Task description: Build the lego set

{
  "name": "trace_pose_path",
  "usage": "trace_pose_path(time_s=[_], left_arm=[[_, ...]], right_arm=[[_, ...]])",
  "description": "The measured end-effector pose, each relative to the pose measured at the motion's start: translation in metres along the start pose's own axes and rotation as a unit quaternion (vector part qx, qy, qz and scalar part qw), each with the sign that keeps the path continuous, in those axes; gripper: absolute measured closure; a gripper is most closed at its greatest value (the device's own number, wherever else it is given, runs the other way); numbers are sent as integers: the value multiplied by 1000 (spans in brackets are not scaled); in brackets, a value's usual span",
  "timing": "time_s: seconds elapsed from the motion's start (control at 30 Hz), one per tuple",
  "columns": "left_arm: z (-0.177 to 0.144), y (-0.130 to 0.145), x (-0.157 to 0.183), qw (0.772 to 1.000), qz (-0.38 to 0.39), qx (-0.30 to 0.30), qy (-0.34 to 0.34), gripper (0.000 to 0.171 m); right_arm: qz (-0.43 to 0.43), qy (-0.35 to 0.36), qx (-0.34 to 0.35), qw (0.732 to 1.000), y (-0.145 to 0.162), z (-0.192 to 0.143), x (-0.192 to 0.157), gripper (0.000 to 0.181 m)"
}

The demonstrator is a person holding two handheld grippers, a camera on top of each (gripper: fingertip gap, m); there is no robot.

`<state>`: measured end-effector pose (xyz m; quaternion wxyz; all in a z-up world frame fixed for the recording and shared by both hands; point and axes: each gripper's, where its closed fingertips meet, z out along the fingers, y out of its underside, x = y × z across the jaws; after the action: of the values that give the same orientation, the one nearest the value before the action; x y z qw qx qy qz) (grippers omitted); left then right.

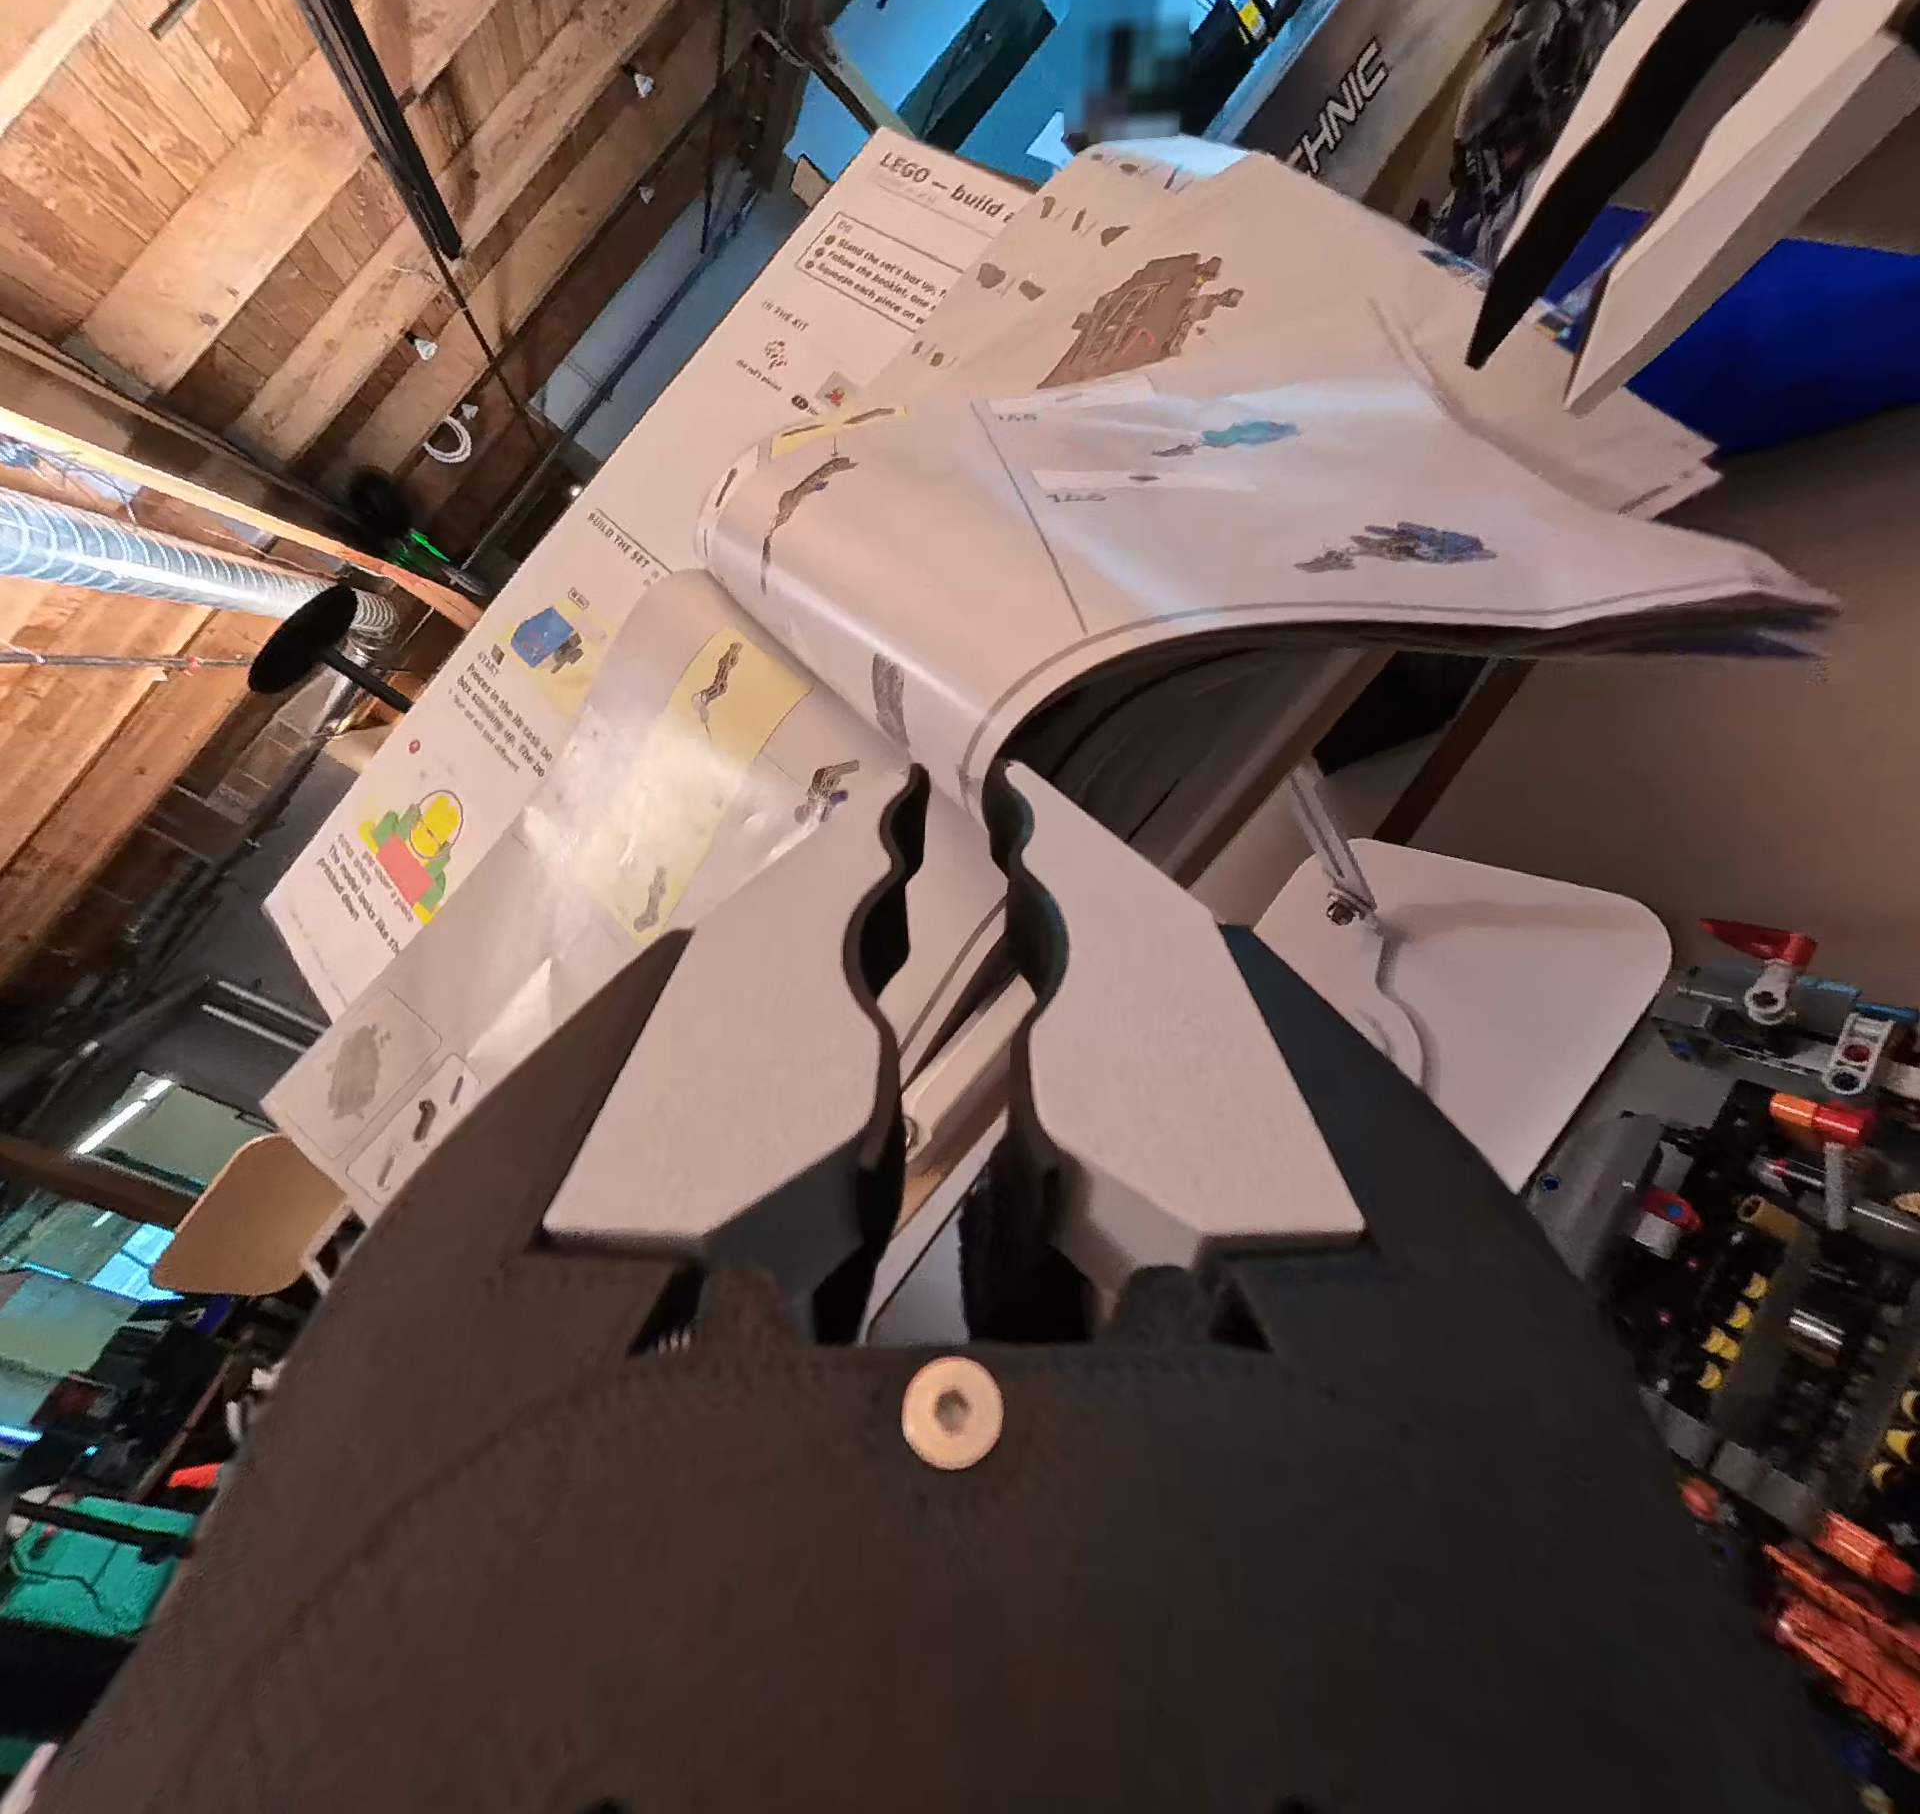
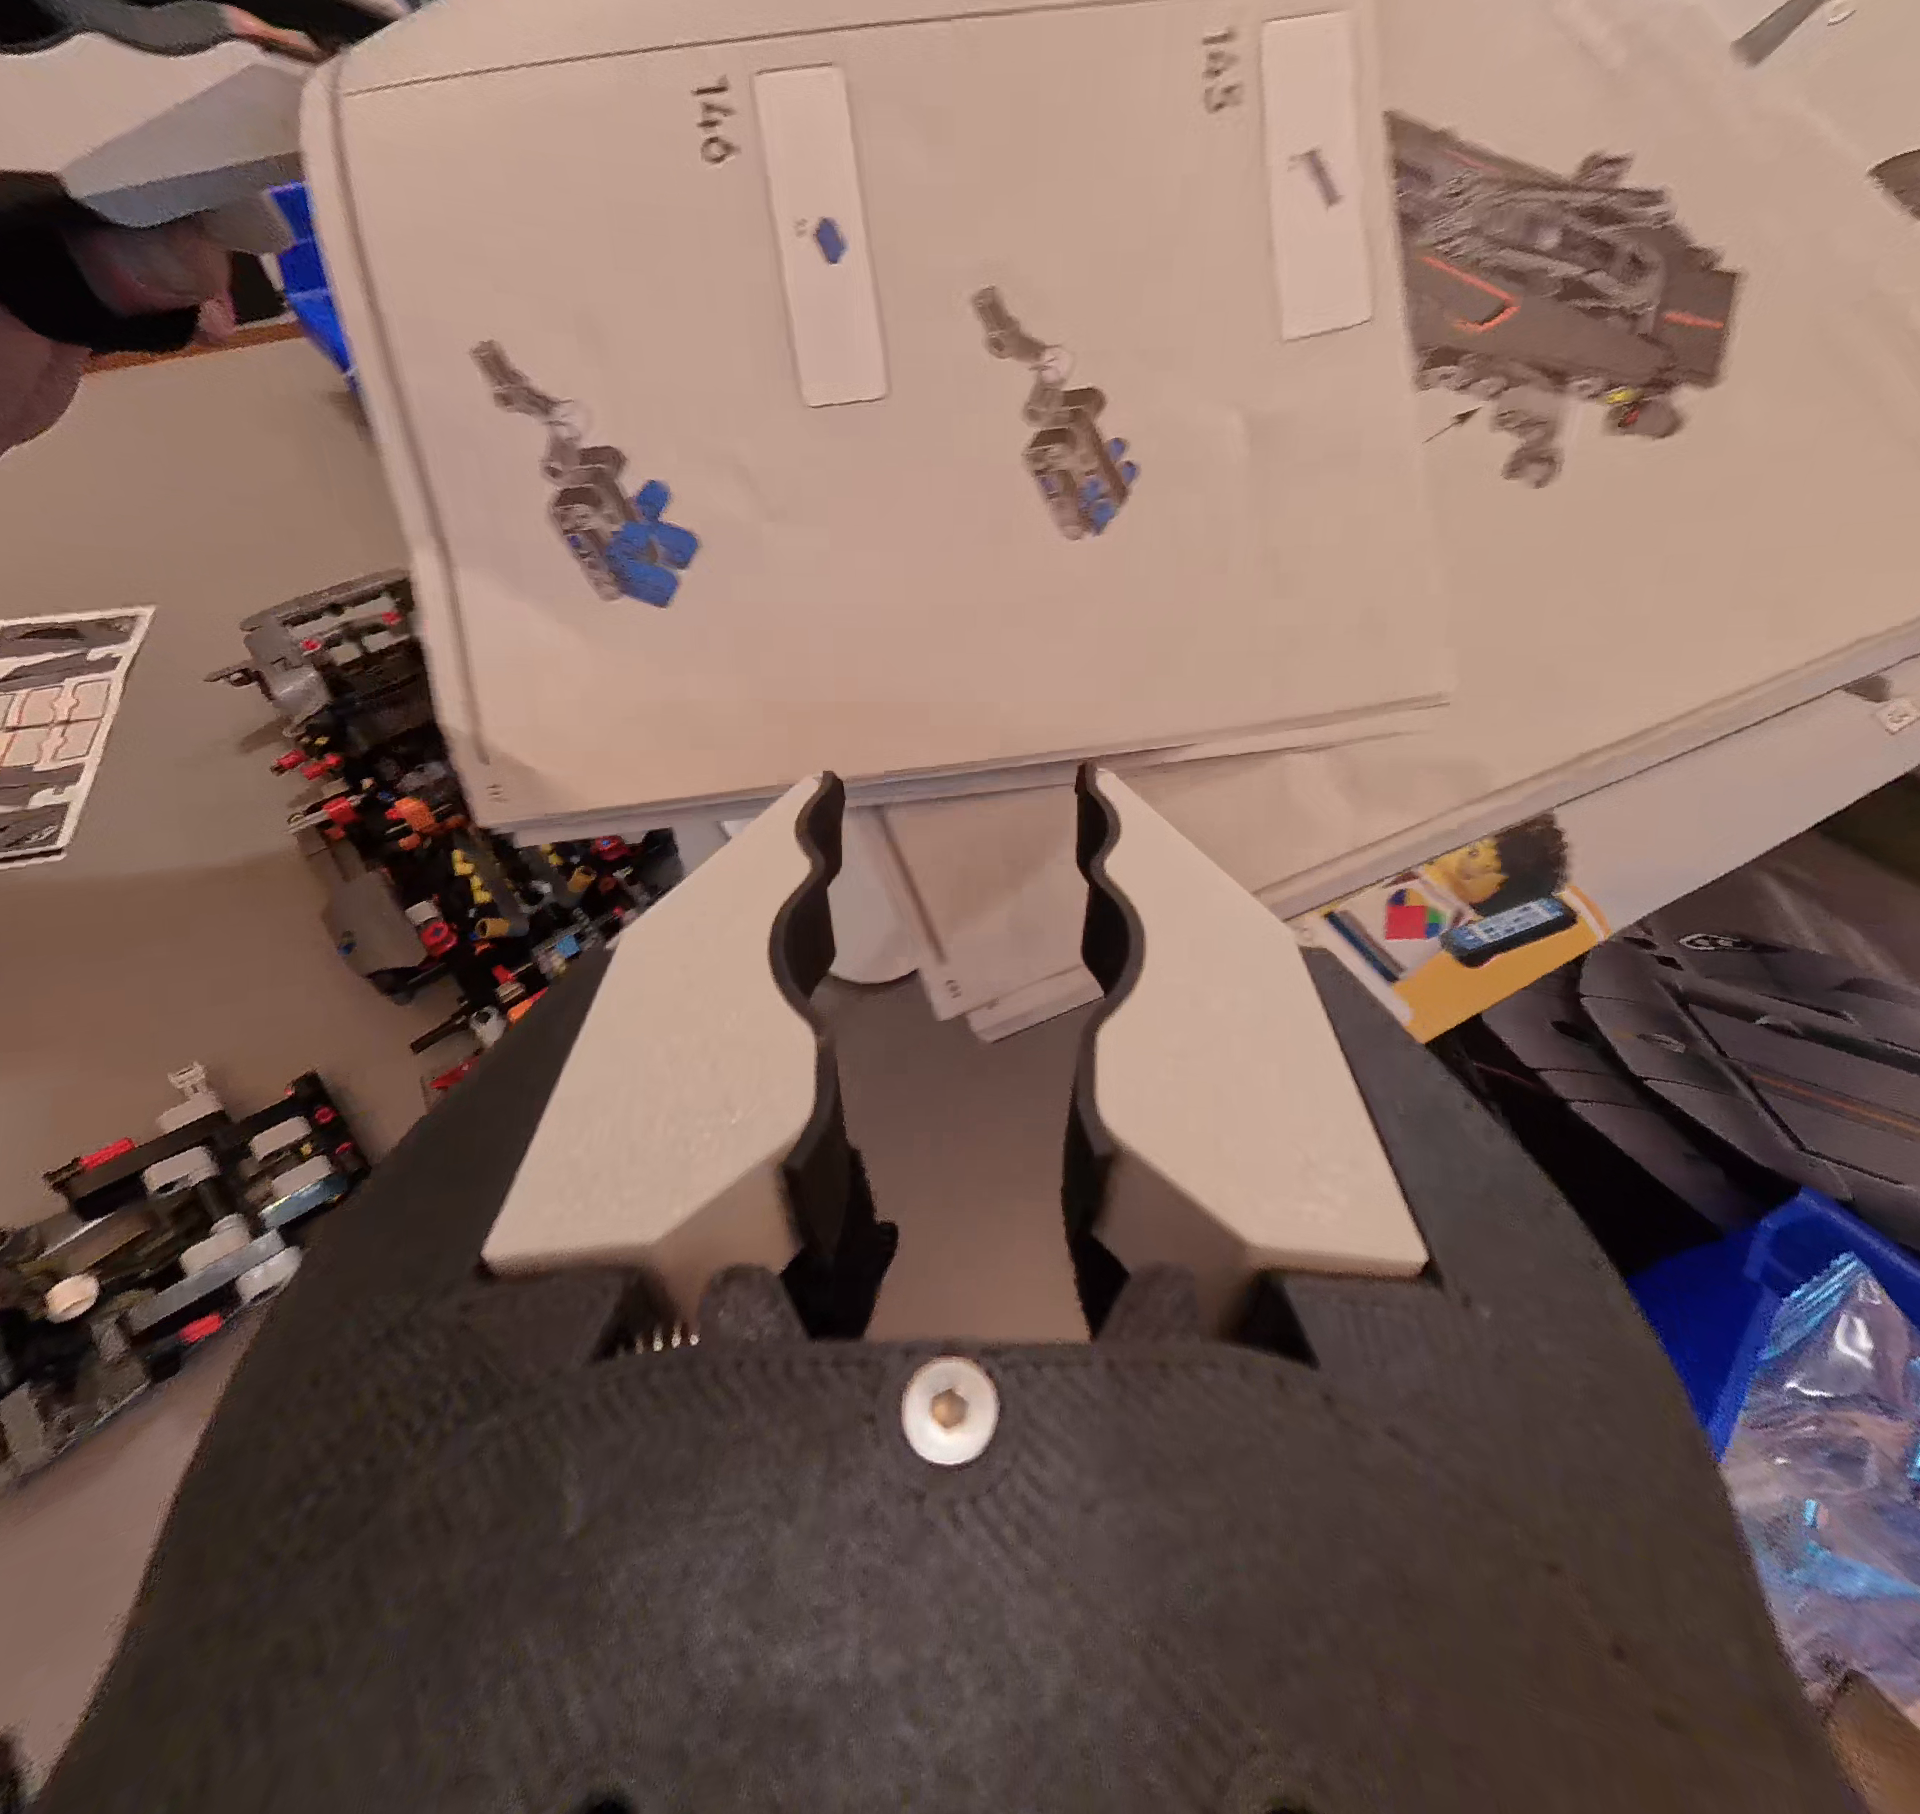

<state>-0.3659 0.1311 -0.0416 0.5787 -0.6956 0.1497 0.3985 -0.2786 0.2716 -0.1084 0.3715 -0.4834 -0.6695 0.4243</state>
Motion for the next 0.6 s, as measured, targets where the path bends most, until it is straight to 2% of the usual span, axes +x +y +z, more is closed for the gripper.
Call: trace_pose_path(time_s=[0.13,0.27,0.5,0.53,0.6], left_arm=[[2,-1,4,1000,7,-5,9,163],[3,-6,8,999,43,-16,13,157],[10,-55,43,987,136,12,90,140],[15,-54,51,982,151,-2,111,140],[27,-35,67,969,185,-62,154,141]], right_arm=[[4,-43,-19,999,7,0,-26,141],[3,-36,-9,999,3,-1,-30,139],[20,-33,-12,999,8,2,-22,137],[22,-34,-14,999,9,3,-22,137],[24,-36,-14,999,10,5,-21,137]])
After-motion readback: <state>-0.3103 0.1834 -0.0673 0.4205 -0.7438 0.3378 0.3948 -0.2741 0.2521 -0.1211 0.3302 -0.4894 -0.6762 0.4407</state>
